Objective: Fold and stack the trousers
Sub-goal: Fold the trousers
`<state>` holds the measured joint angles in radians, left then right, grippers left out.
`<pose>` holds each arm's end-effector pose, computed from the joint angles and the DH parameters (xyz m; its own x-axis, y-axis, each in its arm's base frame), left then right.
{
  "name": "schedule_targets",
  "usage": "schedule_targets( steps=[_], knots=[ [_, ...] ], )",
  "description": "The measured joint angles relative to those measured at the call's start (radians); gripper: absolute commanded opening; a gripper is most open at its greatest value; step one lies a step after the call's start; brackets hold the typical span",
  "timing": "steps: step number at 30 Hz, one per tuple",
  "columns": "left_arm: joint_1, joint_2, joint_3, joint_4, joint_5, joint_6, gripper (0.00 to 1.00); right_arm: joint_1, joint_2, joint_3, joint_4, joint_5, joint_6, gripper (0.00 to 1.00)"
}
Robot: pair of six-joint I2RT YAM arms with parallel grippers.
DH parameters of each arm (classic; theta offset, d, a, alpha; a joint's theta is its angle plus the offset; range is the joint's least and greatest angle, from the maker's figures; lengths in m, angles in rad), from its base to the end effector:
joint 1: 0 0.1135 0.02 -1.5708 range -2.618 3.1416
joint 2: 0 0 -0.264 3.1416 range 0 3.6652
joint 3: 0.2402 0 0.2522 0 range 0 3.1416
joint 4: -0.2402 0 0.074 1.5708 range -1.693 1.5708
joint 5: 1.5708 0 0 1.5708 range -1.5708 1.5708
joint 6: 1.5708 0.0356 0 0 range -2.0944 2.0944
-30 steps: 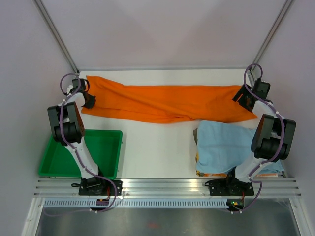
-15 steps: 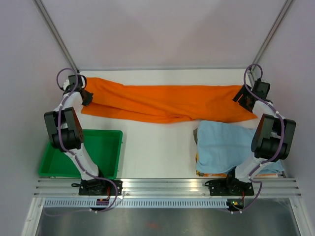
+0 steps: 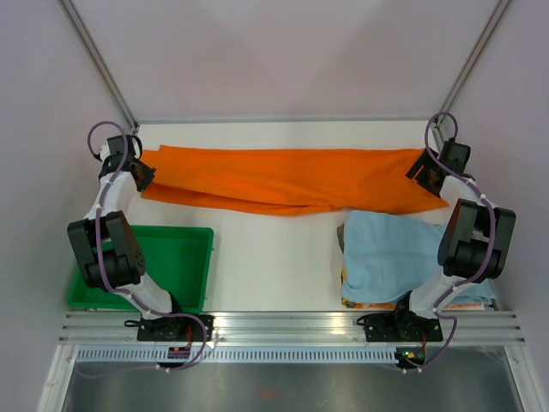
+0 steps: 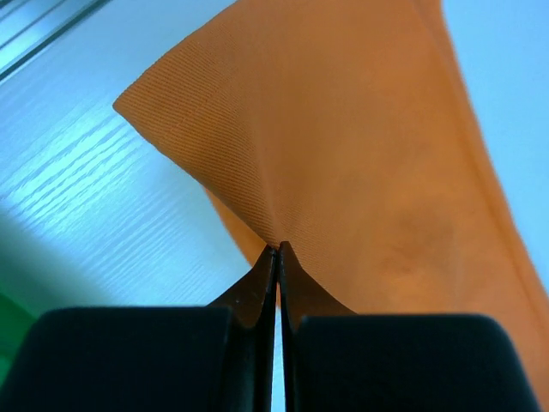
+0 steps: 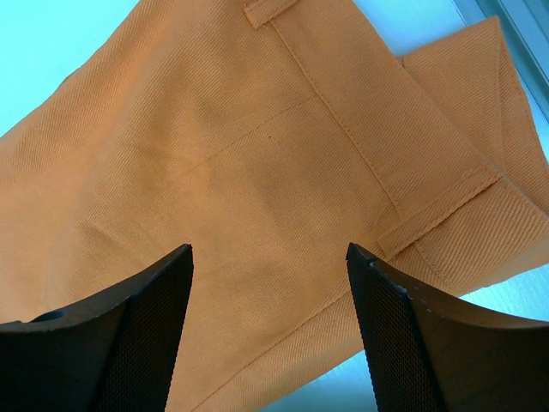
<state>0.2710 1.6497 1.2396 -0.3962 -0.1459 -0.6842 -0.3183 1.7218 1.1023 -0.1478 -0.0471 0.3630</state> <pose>0.3503 0.1027 0.2552 -0.3102 -0.7352 -0.6027 -0.7199 0.5957 -0.3562 0.3546 -0.1151 0.2051 -0.5168 0.5437 -0.6613 0.4963 0.8197 0.2861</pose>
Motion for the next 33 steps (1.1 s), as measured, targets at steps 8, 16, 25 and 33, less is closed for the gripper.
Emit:
schedule_targets(
  steps=[8, 16, 25, 33],
  knots=[
    [0.011, 0.044, -0.085, 0.003, -0.008, 0.022, 0.07, 0.0, 0.0, 0.0, -0.005, -0.005, 0.0, 0.79],
    [0.017, 0.072, -0.085, -0.04, -0.073, 0.051, 0.85, 0.0, 0.038, 0.03, -0.043, -0.02, -0.003, 0.83],
    [0.139, 0.054, -0.056, -0.038, 0.044, 0.055, 0.91, -0.001, 0.047, 0.076, -0.069, -0.016, -0.018, 0.84],
    [0.147, 0.238, -0.018, 0.044, 0.204, 0.075, 0.89, -0.001, 0.047, 0.078, -0.062, -0.031, -0.01, 0.84]
  ],
)
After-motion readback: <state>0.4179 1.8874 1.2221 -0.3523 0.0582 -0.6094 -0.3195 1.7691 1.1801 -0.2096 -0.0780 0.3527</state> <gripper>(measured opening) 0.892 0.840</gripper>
